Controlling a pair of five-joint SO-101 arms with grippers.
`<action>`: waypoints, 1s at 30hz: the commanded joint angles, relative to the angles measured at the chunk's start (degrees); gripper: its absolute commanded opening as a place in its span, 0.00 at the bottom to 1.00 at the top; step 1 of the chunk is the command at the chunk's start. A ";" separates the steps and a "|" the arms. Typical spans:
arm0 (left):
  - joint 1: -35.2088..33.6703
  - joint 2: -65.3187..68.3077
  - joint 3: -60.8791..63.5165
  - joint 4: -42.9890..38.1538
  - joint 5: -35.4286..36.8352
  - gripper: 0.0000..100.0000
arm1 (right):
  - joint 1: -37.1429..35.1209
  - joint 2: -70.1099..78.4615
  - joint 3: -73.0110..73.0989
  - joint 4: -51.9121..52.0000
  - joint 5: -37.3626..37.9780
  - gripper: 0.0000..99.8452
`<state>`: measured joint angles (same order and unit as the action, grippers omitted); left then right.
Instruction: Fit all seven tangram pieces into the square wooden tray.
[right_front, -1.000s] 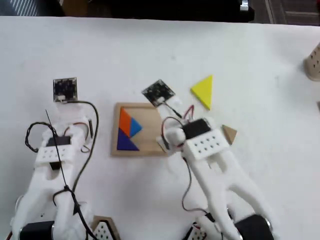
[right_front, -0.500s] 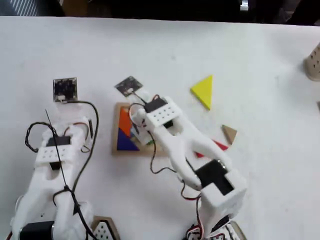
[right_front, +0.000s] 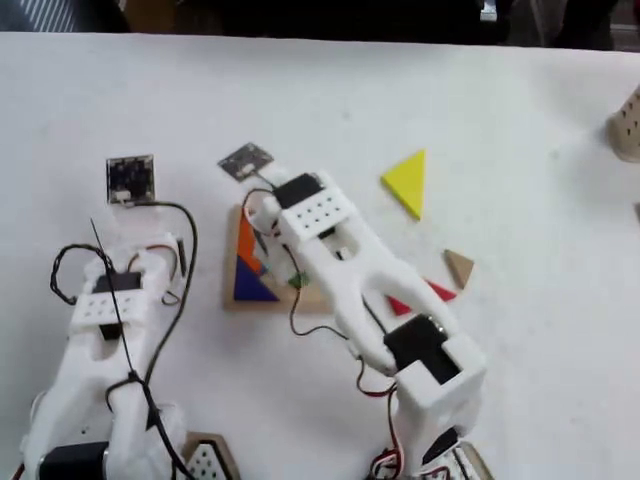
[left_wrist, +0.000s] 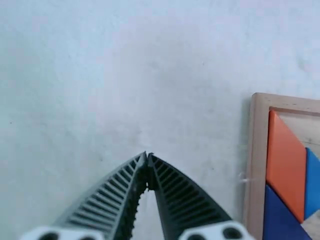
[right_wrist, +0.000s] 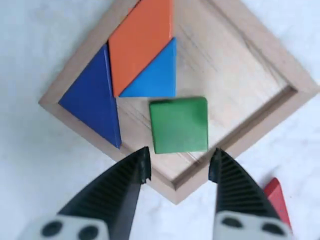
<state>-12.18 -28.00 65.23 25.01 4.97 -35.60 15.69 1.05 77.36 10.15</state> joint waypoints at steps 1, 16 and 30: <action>-0.31 -1.63 -0.44 -1.58 -0.62 0.03 | 6.02 -5.41 -0.88 2.51 -0.62 0.13; 16.92 -2.24 -3.96 -0.70 6.86 0.02 | 28.97 -26.59 34.99 -16.57 -0.62 0.02; 46.90 4.09 -7.47 -11.96 16.09 0.02 | 40.92 -30.99 43.34 -20.97 3.69 0.02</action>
<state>30.64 -27.65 63.03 19.03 18.68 4.66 -13.14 44.66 57.14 12.35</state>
